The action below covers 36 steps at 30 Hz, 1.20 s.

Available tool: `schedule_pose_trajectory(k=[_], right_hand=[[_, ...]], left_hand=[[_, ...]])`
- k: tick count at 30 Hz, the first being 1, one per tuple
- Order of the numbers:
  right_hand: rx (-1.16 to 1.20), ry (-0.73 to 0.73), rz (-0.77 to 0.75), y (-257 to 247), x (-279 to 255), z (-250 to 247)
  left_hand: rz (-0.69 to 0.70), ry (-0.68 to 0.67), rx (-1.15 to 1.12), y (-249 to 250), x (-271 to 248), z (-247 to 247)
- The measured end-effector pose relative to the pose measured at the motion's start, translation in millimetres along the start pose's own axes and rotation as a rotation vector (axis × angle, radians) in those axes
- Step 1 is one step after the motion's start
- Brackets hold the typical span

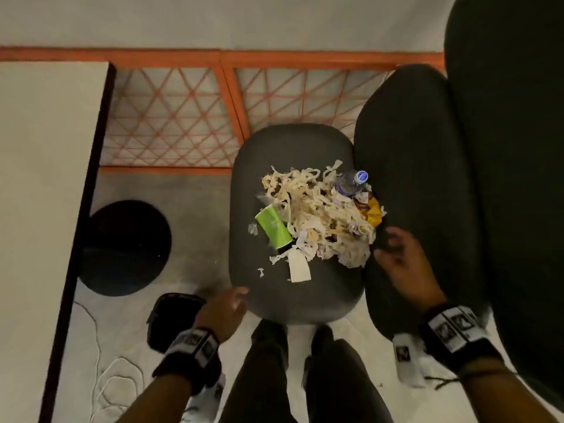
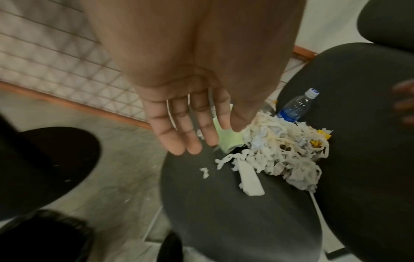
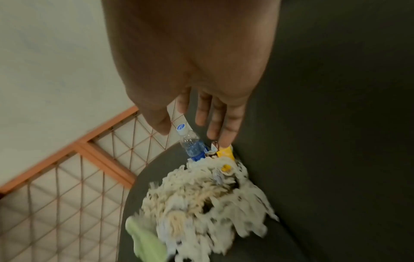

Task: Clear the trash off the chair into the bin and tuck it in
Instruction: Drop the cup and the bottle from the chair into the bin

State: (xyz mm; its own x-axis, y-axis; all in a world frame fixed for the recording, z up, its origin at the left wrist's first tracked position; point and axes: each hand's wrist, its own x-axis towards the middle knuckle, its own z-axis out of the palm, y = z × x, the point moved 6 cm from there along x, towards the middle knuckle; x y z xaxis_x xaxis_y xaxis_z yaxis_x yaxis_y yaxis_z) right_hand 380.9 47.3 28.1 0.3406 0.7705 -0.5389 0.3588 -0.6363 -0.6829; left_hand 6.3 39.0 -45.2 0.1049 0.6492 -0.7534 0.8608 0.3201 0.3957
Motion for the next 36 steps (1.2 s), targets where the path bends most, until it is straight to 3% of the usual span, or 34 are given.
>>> schedule_pose_trajectory(k=[2, 5, 10, 17, 23, 28, 32, 36], right_hand=[[0.005, 0.127, -0.037, -10.9, 45.8, 0.5], [0.059, 0.234, -0.032, -19.3, 108.0, 6.7], [0.226, 0.258, 0.038, -4.5, 180.6, 28.1], [0.123, 0.151, -0.104, 9.9, 232.1, 50.4], [0.122, 0.189, -0.212, -20.0, 212.9, 26.2], [0.200, 0.192, -0.347, -73.3, 158.5, 16.6], [0.150, 0.011, -0.439, -106.9, 110.3, 53.6], [0.054, -0.253, -0.564, -120.5, 56.9, 130.4]], left_hand=[[0.083, -0.009, -0.032, 28.1, 41.6, 1.9], [0.039, 0.062, -0.147, 69.4, 99.6, -0.1], [-0.228, 0.193, -0.307, 86.1, 176.0, 14.3], [-0.417, 0.257, -0.391, 95.7, 223.6, 40.3], [-0.520, 0.374, -0.449, 87.2, 195.9, 20.9], [-0.362, 0.532, -0.705, 82.3, 138.4, -2.3], [-0.289, 0.628, -0.932, 64.2, 80.8, -5.6], [-0.268, 0.616, -1.076, 19.3, 28.1, 17.0]])
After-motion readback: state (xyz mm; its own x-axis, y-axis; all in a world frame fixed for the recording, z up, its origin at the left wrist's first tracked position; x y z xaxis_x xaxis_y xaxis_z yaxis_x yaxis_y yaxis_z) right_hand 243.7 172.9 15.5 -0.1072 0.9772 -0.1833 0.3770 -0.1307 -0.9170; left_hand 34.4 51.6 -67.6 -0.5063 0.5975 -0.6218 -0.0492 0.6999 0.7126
